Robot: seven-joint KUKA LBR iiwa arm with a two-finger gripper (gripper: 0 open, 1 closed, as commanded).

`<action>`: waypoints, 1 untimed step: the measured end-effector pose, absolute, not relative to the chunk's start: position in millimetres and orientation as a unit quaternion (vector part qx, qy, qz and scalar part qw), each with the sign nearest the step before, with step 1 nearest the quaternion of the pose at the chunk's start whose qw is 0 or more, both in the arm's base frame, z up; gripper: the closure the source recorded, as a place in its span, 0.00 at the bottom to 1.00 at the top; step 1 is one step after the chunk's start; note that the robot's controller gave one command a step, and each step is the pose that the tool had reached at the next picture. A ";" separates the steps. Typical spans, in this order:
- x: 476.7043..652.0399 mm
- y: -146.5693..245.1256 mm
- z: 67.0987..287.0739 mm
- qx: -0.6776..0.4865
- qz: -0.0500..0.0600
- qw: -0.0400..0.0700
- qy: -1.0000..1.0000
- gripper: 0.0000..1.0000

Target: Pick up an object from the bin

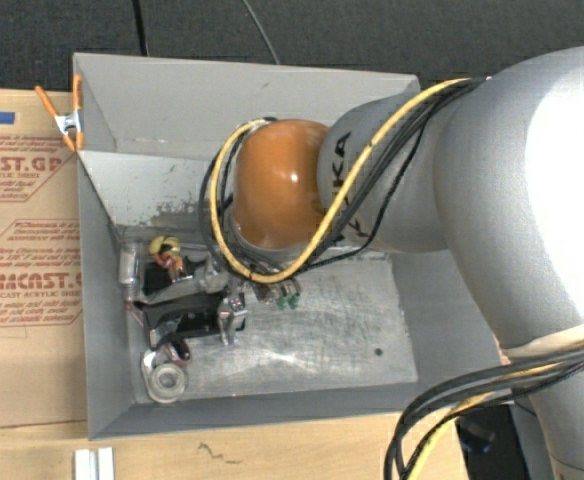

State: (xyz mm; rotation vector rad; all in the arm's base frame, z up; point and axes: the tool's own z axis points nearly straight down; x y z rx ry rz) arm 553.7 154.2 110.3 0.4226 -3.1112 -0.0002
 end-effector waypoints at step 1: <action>537.1 171.7 224.5 0.133 0.000 0.002 -0.991 1.00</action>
Offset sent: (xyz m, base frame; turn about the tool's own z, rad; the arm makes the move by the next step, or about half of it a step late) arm 0.0000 0.0000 0.0000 0.0000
